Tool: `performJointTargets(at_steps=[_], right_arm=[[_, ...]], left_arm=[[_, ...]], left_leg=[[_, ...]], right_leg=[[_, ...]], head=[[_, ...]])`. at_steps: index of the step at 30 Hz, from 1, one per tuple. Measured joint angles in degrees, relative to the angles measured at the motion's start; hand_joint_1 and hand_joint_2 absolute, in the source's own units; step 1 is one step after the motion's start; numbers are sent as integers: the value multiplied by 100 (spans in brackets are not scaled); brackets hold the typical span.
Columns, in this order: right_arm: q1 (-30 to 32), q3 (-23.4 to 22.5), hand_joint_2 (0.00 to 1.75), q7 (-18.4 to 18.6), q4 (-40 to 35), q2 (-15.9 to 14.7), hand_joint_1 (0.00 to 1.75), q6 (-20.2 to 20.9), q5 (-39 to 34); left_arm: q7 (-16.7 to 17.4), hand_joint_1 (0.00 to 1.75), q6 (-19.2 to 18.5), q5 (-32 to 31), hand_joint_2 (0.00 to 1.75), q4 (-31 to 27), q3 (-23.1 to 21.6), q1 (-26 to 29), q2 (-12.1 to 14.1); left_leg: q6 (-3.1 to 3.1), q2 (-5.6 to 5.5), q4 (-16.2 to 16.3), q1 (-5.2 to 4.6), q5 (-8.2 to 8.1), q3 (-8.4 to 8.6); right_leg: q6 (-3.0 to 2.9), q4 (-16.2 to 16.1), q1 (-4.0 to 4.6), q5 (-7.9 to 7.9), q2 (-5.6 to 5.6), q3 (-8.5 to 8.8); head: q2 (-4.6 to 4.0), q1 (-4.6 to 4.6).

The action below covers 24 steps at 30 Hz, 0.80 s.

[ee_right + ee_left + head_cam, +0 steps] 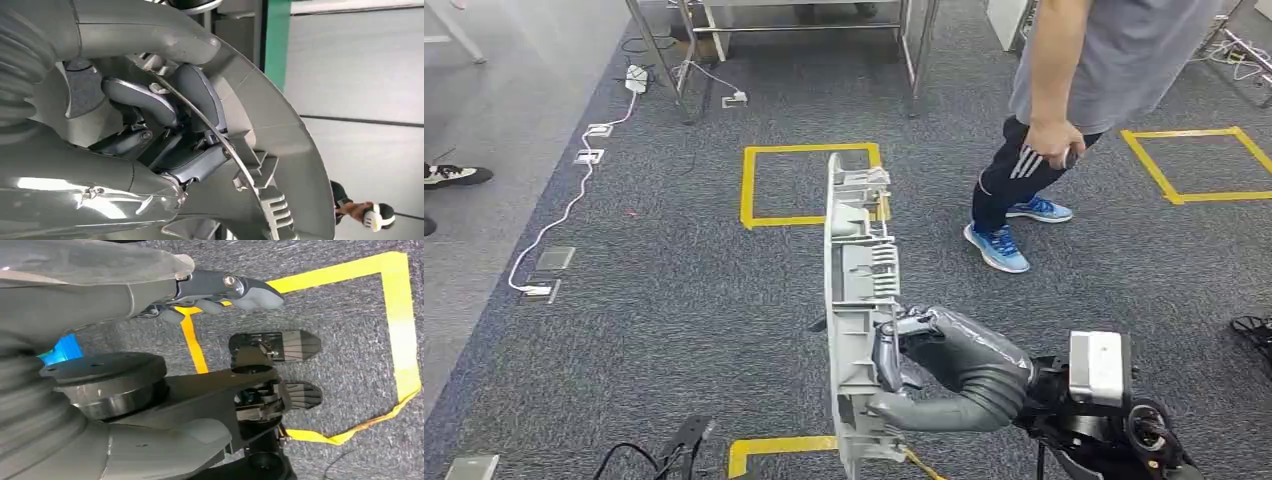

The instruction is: Take the parts from the cabinet and place them on the table.

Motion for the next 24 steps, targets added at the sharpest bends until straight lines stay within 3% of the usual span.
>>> performJointTargets(at_steps=[12, 13, 15, 17, 19, 22, 23, 24], right_arm=[[-24, 68, 175, 0, 0, -4, 175, 0, 0], [-33, 72, 175, 0, 2, -7, 175, 0, 0], [-43, 83, 175, 0, 2, -7, 175, 0, 0], [-51, 96, 175, 0, 2, -9, 175, 0, 0], [-62, 111, 175, -2, 2, -13, 175, 0, -2], [-58, 118, 175, -7, 4, -35, 175, 0, -7], [-57, 120, 175, -4, 7, -44, 175, 0, -9], [-54, 125, 175, -2, 9, -50, 175, 0, -7]], left_arm=[[29, 0, 7, 11, 175, 2, 0, -2, 20], [74, 0, 13, 9, 175, 2, 0, -3, 33], [98, 0, 33, 9, 175, 2, 0, -3, 37], [98, 0, 44, 9, 175, 2, 0, 0, 42], [98, 0, 44, 9, 175, 2, 0, -3, 39], [98, 0, 24, 9, 175, 2, 0, -16, 33], [98, 0, 11, 9, 175, 2, 0, -8, 31], [98, 0, 4, 9, 175, 2, 0, 0, 28]], left_leg=[[6, -1, 11, -8, -10, -4], [44, -5, 28, -38, -24, -7], [55, 1, 14, -42, -35, -10], [123, -11, -73, -15, -52, 34], [154, -13, -146, 27, -31, 182], [162, -17, -142, 25, -50, 210], [149, -24, -137, 31, -61, 221], [124, -39, -134, 44, -80, 248]], right_leg=[[6, -13, -5, 3, -1, 4], [40, -31, -38, 7, -8, 12], [50, -48, -38, 4, -15, 16], [120, 56, -28, 62, -10, 63], [132, 312, -55, -155, 40, -53], [175, 1619, -69, -723, 85, -754], [183, 1892, -74, -777, 83, -943], [185, 1854, -83, -682, 83, -971]], head=[[0, 0], [0, -9], [0, -17], [0, -13], [0, -9], [0, 33], [0, 39], [0, 39]])
